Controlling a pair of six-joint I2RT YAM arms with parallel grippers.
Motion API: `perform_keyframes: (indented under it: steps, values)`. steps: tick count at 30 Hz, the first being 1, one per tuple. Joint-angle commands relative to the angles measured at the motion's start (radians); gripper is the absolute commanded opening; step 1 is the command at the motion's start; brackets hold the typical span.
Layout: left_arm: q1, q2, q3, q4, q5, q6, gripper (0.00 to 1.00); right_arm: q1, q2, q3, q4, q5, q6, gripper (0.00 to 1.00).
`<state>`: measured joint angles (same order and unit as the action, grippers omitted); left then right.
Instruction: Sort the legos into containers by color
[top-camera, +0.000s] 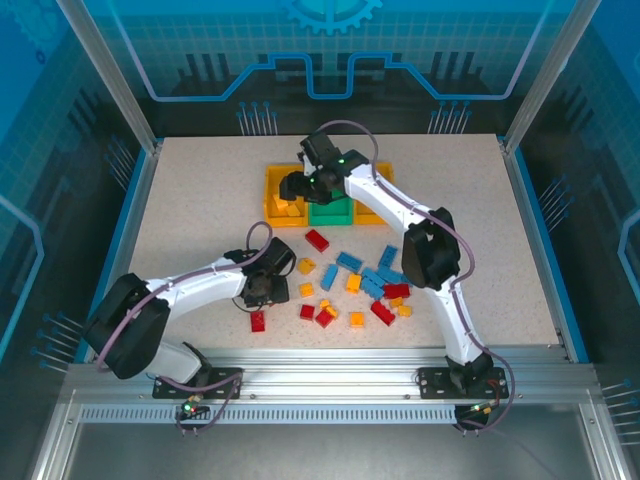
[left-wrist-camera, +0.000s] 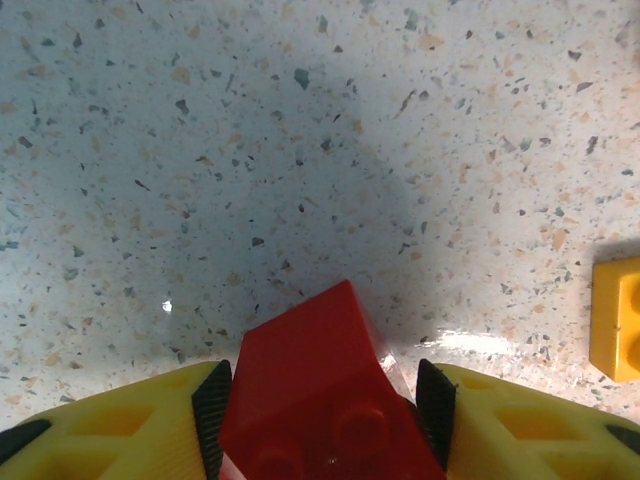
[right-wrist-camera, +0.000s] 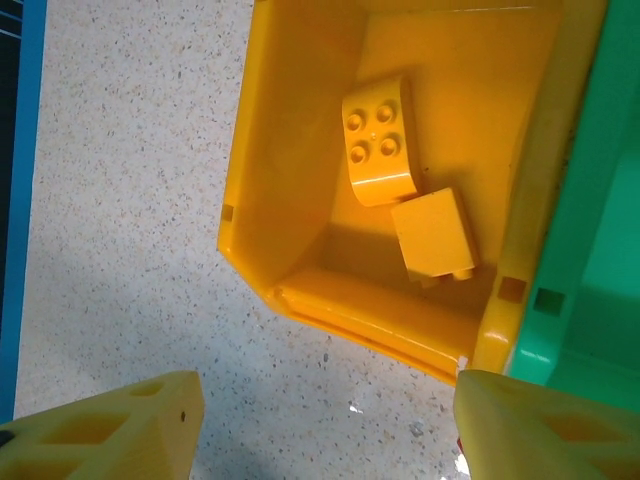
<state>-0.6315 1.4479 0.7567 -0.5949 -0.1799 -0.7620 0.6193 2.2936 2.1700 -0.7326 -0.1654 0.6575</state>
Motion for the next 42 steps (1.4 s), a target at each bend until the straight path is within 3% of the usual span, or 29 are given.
perform_keyframes:
  steps: [1, 12, 21, 29, 42]
  values:
    - [-0.008, 0.015, 0.043, -0.009, -0.019, -0.010, 0.51, -0.021, -0.071, -0.030, 0.006, 0.016, -0.028, 0.69]
    - [-0.006, 0.034, 0.101, -0.022, -0.054, 0.011, 0.36, -0.050, -0.212, -0.225, 0.046, 0.060, -0.066, 0.70]
    - [0.028, 0.073, 0.320, -0.051, -0.090, 0.151, 0.36, -0.100, -0.443, -0.552, 0.071, 0.166, -0.168, 0.70]
    - [0.078, 0.291, 0.679, -0.048, -0.073, 0.332, 0.36, -0.147, -0.671, -0.888, 0.107, 0.211, -0.212, 0.71]
    - [0.122, 0.691, 1.154, -0.038, 0.013, 0.411, 0.36, -0.136, -0.852, -1.193, 0.255, 0.213, -0.329, 0.70]
